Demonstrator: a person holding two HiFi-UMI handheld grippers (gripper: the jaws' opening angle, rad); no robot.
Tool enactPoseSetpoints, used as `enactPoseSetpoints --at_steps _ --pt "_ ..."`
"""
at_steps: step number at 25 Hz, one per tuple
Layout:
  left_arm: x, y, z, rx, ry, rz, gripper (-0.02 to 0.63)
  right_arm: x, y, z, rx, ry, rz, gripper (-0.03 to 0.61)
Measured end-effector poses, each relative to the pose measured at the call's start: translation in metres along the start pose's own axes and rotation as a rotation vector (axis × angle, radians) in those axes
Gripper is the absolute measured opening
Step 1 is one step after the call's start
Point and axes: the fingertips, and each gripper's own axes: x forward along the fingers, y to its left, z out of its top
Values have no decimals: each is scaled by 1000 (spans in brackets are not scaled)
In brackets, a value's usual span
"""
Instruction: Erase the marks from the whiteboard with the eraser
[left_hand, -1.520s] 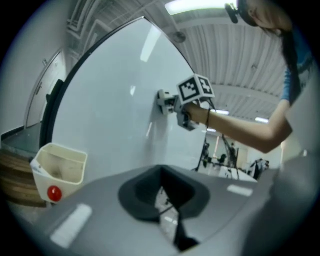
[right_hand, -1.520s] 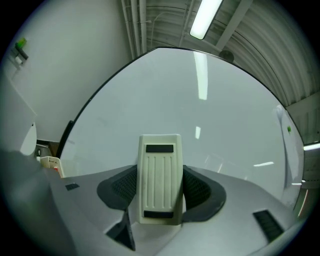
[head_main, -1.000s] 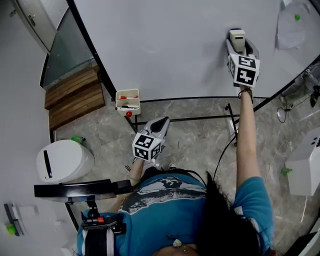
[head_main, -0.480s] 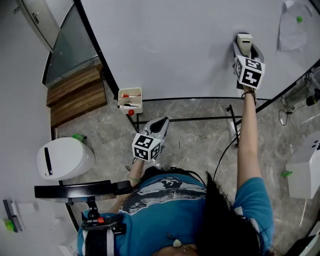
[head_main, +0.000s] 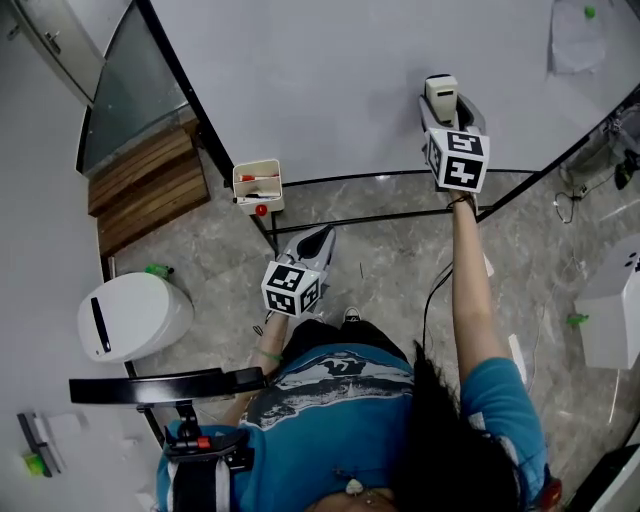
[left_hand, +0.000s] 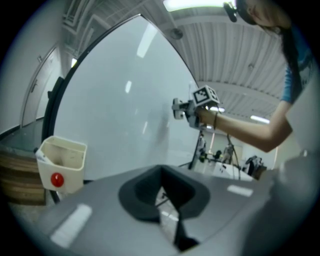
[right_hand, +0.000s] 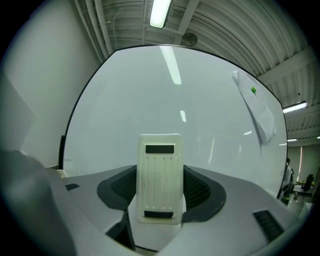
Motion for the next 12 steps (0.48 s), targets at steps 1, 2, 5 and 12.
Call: enactPoseSetpoints --at_steps 1,2,5,12 --pt "-2 -2 -3 -1 4 -7 3 -6 10 -8 12 9 11 262" --pt "-5 -5 -6 -2 10 -16 3 -12 20 -16 24 20 21 262" --pt "-14 -10 -20 -11 32 -29 3 -30 50 -42 61 57 49 262" --pt "-27 -16 -38 -29 61 -33 3 -67 107 -96 128 143 127 262"
